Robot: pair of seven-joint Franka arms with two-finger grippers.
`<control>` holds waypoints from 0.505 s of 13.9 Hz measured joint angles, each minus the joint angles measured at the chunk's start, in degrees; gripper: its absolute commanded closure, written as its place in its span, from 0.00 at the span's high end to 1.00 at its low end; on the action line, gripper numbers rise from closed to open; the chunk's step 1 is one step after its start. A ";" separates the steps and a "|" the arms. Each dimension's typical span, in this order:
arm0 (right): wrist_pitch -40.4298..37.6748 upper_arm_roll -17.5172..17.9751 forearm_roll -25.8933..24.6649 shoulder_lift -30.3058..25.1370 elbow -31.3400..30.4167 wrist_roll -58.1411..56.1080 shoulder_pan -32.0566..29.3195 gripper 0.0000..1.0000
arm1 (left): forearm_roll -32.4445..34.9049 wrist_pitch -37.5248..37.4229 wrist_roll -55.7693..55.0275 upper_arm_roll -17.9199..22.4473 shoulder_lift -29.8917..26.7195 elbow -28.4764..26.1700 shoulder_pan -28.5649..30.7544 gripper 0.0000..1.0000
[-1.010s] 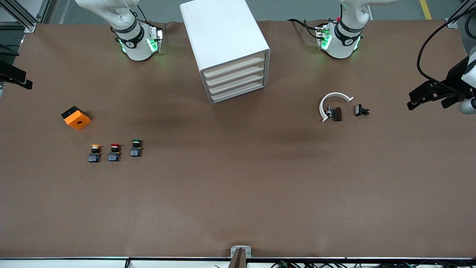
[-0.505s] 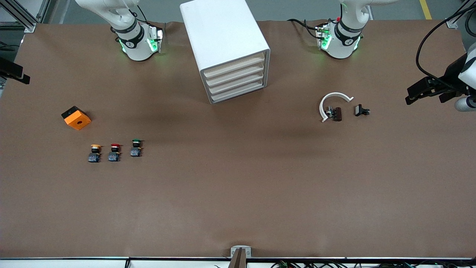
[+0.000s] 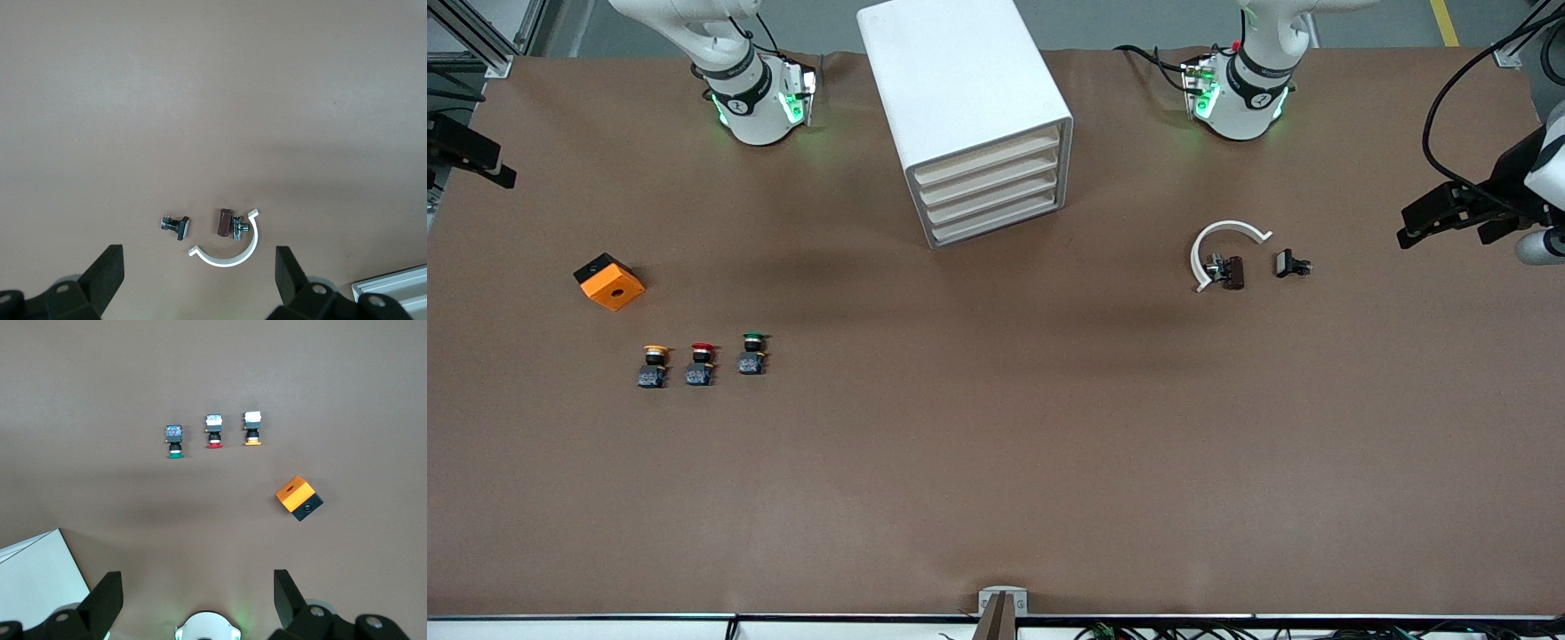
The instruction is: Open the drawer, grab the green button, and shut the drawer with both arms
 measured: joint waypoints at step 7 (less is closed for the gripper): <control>0.65 0.03 0.00 -1.24 -2.15 0.00 -0.06 1.00 | 0.00 -0.40 0.04 0.00 0.04 0.00 0.00 1.00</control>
